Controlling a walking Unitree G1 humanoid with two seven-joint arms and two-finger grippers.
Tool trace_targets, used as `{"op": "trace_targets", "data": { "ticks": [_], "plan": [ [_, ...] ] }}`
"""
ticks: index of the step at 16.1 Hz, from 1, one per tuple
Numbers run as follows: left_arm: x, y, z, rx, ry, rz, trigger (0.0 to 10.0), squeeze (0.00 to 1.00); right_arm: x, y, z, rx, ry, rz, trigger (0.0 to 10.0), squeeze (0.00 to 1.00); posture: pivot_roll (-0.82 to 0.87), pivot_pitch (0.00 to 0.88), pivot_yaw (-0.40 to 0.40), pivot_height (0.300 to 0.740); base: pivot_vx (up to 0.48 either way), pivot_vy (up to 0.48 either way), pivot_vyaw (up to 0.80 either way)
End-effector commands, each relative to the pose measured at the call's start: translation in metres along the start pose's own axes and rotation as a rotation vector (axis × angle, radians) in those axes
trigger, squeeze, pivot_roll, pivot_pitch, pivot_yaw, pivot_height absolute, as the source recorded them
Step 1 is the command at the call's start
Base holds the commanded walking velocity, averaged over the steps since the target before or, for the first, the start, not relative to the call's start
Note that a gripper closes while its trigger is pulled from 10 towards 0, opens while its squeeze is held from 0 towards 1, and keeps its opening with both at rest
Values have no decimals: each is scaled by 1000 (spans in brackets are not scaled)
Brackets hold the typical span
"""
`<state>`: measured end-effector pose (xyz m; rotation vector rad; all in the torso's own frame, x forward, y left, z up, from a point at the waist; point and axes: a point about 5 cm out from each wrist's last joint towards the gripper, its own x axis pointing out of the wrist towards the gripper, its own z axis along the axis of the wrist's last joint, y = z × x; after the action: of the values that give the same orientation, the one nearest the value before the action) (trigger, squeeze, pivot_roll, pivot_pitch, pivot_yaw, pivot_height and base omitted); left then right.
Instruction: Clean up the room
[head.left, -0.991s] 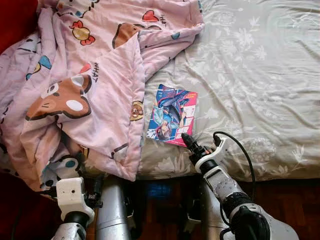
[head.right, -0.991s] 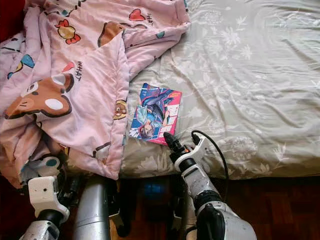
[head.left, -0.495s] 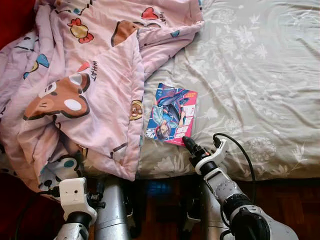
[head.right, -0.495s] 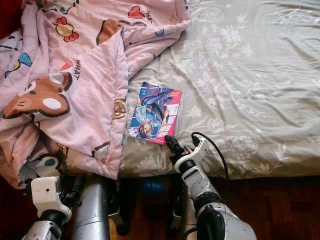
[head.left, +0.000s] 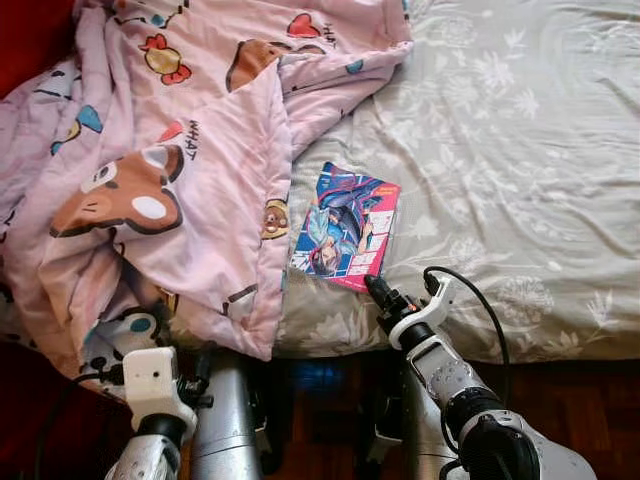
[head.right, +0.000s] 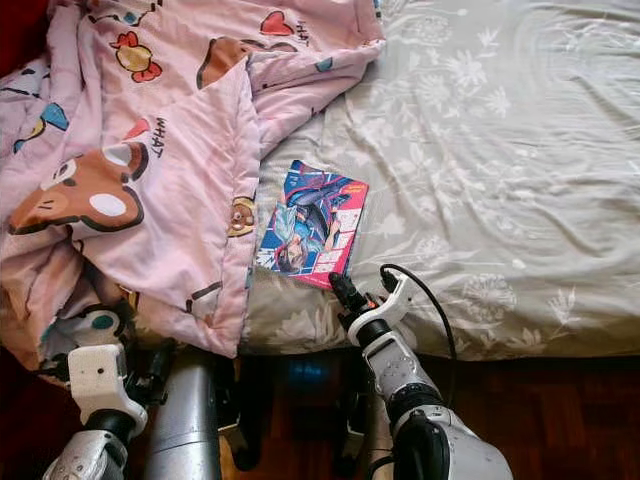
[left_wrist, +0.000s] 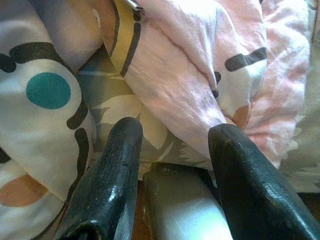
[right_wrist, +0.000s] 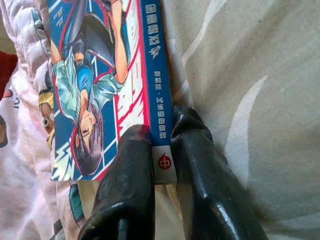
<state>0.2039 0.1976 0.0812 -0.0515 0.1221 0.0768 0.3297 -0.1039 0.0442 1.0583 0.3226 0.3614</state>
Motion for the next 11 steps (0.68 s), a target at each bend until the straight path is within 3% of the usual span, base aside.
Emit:
{"op": "trace_targets", "data": {
  "ticks": [1, 4, 6, 8, 11],
  "plan": [
    [-2, 6, -11, 15, 47, 25, 10000, 0, -6, -8, -29, 26, 105, -64, 0, 0, 216, 399, -31, 589, 0, 0, 0],
    [12, 9, -12, 18, 34, 32, 10000, 0, -1, -4, -13, -71, 65, -57, 0, 0, 195, 347, -39, 589, 0, 0, 0],
    [22, 10, -11, 21, 19, 37, 10000, 0, -4, -8, 4, -225, -9, -110, 0, 0, 171, 308, -46, 589, 0, 0, 0],
    [36, 12, -13, 19, 14, 42, 10000, 0, -13, -16, 17, -353, -84, -168, 0, 0, 141, 256, -50, 589, 0, 0, 0],
    [52, 13, -14, 18, 6, 40, 10000, 0, -22, -21, 24, -440, -145, -195, 0, 0, 113, 196, -45, 589, 0, 0, 0]
  ]
}}
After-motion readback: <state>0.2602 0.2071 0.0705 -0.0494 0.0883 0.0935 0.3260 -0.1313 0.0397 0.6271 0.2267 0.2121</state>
